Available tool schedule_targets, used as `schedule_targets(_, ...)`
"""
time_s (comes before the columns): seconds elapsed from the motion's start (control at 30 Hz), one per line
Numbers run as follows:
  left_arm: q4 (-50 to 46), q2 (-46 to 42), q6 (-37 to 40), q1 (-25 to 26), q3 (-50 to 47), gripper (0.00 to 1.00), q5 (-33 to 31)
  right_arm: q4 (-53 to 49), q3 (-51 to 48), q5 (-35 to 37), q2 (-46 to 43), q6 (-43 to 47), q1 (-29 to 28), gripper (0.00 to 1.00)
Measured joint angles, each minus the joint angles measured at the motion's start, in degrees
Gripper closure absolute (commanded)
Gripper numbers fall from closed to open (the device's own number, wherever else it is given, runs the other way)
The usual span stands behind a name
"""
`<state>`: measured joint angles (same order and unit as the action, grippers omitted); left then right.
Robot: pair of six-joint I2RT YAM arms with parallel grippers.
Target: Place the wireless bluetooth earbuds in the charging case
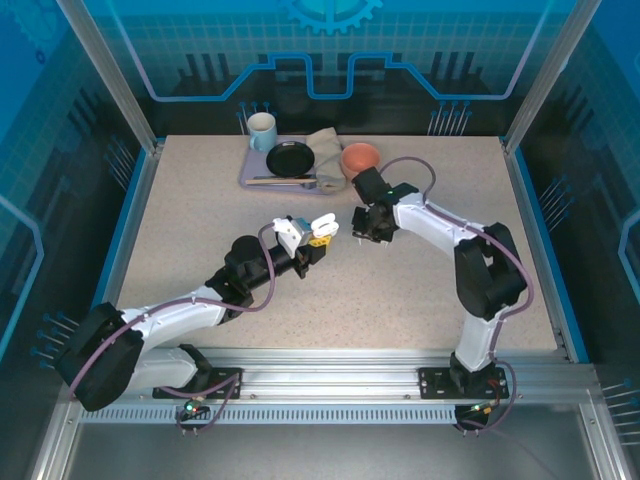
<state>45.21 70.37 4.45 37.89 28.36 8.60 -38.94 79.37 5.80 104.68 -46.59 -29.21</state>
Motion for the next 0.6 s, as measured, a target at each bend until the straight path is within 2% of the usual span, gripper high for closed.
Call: schedule_targets(0.6,0.1,1.1,0.2,0.0,0.1,1.00,-1.3,1.2,0.0,-0.9,-17.8,2.8,0.9,0.75)
